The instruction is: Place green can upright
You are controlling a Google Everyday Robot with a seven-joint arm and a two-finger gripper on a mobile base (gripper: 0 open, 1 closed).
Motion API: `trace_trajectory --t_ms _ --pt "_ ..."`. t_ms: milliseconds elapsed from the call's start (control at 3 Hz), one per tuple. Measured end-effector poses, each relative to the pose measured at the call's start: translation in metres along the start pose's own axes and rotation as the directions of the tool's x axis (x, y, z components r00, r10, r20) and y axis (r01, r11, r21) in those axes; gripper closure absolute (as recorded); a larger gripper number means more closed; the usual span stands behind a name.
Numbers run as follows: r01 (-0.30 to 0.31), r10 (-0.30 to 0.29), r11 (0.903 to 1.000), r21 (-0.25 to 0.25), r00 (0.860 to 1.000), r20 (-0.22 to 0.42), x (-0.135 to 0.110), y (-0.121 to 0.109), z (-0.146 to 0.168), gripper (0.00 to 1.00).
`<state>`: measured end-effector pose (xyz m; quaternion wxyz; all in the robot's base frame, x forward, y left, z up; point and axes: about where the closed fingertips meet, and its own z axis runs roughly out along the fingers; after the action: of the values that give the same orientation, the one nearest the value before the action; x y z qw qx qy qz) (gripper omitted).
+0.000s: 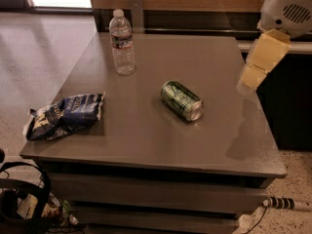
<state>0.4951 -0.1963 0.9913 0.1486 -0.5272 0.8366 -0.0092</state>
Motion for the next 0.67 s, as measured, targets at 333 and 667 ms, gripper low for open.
trace_trajectory --t_ms 333,667 --pt "-0.137 0.136 0.9906 -0.008 0.99 -0.037 -0.035 -0.02 0.019 0.0" --pt "-0.283 0.284 0.9583 0.043 0.958 -0.04 -0.071 -0.016 0.037 0.0"
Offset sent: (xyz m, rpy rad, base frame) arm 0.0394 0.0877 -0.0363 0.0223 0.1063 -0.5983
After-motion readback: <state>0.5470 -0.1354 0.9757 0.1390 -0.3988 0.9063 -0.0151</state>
